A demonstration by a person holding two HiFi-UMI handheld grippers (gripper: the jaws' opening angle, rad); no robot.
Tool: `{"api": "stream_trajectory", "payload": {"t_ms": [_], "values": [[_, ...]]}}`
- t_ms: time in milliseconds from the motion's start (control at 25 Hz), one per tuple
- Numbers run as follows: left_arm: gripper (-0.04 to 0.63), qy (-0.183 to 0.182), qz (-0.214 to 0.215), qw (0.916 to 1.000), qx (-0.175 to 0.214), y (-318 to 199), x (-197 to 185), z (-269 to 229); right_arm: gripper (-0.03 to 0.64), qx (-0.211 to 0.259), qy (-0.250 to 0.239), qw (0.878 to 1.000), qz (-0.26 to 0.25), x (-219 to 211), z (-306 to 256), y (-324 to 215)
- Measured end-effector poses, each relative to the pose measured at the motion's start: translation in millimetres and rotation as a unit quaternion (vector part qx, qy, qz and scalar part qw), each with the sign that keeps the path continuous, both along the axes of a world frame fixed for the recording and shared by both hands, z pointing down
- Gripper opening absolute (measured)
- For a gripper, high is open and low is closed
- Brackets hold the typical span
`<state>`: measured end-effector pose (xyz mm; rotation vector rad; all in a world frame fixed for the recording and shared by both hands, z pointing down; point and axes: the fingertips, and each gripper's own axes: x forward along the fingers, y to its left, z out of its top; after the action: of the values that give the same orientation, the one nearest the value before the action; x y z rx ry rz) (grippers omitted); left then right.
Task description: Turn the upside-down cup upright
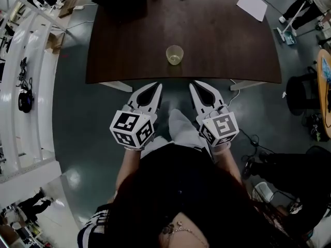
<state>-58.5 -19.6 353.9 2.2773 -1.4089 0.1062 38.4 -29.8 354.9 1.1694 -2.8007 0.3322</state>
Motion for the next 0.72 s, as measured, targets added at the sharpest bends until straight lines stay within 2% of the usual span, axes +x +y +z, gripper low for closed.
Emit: {"api": "stream_trajectory", "payload": {"t_ms": [280, 640, 720], "values": [[0.003, -0.004, -0.017, 0.9998, -0.01, -43, -5, 1, 0.018, -0.011, -0.003, 1.0, -0.023, -6, 5, -45], [0.003, -0.003, -0.013, 0.9997, -0.018, -75, -22, 4, 0.021, -0.016, -0.008, 1.0, -0.004, -12, 10, -79], [0.003, -0.003, -0.009, 0.9997, -0.023, -83, -25, 6, 0.044, -0.022, -0.008, 1.0, -0.004, -15, 12, -87]]}}
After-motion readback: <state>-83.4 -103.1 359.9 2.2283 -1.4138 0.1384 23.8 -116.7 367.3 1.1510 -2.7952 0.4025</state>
